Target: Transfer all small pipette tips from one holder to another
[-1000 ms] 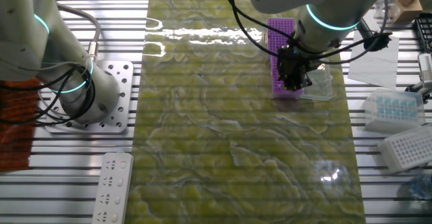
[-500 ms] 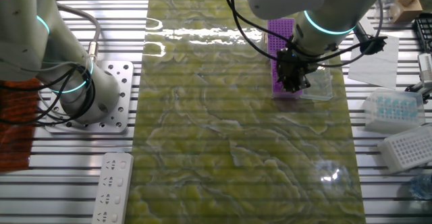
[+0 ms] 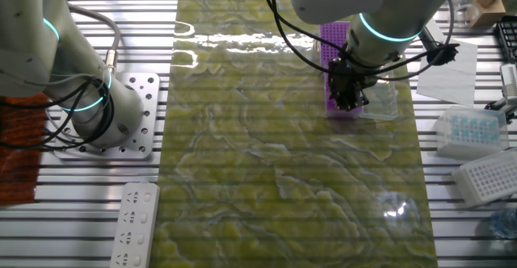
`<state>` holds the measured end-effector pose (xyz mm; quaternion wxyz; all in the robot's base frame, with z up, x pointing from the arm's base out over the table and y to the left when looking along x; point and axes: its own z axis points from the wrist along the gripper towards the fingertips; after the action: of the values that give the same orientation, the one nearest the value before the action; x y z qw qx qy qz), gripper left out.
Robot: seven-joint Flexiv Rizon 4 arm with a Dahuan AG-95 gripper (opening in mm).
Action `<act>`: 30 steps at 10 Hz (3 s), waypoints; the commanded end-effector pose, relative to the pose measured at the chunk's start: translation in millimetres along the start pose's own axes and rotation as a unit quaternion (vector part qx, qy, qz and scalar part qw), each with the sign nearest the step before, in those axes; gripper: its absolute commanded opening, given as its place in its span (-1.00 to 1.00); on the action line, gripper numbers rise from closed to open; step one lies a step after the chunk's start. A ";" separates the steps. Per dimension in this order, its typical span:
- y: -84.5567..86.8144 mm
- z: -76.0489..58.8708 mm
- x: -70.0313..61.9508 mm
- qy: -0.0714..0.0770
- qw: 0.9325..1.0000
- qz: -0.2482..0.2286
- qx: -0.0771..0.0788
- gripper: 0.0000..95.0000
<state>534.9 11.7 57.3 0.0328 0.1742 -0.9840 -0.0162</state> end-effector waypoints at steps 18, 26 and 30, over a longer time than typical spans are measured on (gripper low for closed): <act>8.5 -70.2 -4.1 0.001 0.999 0.031 -0.016 -1.00; -0.3 -72.7 -4.8 0.007 1.000 0.008 -0.019 -1.00; -0.3 -72.7 -4.8 -0.008 0.999 -0.033 -0.022 -1.00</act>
<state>544.8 11.5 129.9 0.0345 0.1970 -0.9790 -0.0393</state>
